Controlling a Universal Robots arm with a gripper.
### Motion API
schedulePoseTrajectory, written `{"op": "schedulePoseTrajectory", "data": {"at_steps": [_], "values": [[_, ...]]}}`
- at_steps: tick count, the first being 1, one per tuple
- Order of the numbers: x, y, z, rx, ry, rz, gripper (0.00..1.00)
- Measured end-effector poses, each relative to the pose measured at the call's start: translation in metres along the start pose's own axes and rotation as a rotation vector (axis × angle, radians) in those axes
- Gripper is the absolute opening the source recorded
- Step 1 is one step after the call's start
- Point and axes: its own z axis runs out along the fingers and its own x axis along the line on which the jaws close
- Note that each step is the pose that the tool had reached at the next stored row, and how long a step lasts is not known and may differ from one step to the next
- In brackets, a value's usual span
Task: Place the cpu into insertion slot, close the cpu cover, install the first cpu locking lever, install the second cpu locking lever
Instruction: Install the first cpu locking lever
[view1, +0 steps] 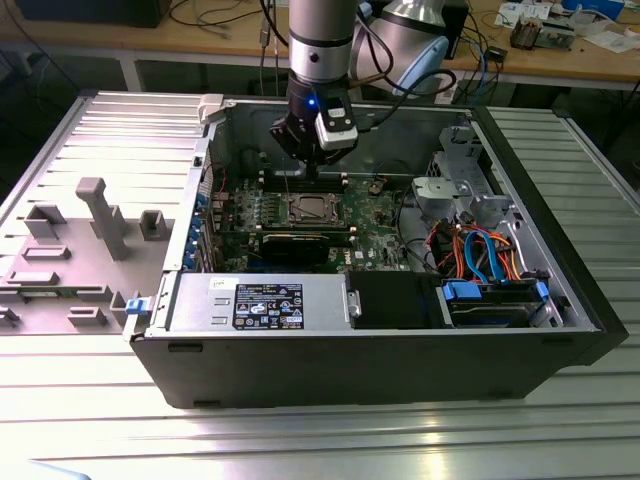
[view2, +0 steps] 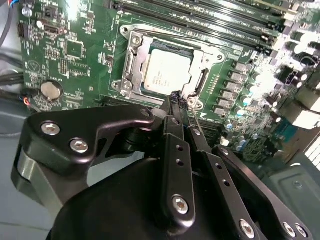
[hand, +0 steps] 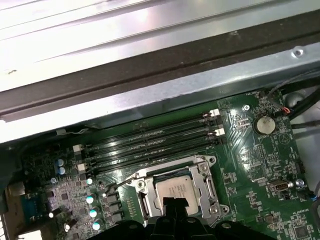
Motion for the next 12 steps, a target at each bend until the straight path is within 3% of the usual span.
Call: {"op": "schedulePoseTrajectory", "data": {"at_steps": [6, 12], "values": [[0.0, 0.0, 0.0003, -0.0001, 0.0019, -0.102, 0.11], [0.0, 0.0, 0.0004, -0.0001, 0.002, -0.109, 0.11]]}}
